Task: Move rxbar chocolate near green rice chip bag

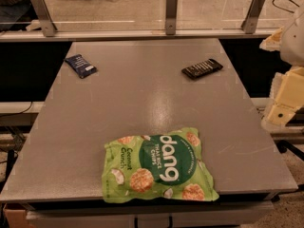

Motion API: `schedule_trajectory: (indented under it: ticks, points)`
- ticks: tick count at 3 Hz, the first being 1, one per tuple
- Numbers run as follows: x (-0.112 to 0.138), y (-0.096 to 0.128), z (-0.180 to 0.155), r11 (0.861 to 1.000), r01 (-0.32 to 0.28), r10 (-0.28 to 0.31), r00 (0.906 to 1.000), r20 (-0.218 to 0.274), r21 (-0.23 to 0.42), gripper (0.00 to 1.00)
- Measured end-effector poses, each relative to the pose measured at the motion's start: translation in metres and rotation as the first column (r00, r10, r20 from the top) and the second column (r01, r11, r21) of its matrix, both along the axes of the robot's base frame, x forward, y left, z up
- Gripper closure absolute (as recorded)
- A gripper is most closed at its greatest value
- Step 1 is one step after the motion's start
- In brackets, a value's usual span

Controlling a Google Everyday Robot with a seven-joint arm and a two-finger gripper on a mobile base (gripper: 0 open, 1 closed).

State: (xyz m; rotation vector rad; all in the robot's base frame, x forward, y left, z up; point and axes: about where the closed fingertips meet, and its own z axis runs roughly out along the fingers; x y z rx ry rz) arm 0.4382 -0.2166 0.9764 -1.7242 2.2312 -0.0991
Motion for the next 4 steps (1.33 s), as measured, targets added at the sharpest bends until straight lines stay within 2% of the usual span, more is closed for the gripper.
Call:
schedule_trajectory:
  ticks: [1,2,3,4]
  points:
    - [0.006,0.0,0.001,1.0,-0.003,0.003,0.9998,0.019,0.008,0.0]
    - [0.044,-0.009,-0.002,1.0,-0.013,0.012,0.9968,0.08,0.008,0.0]
    - [0.101,-0.022,-0.012,0.999,-0.019,0.013,0.9891,0.147,0.041,0.0]
    - [0.159,-0.03,-0.025,0.994,-0.038,0.017,0.9819,0.189,0.106,0.0]
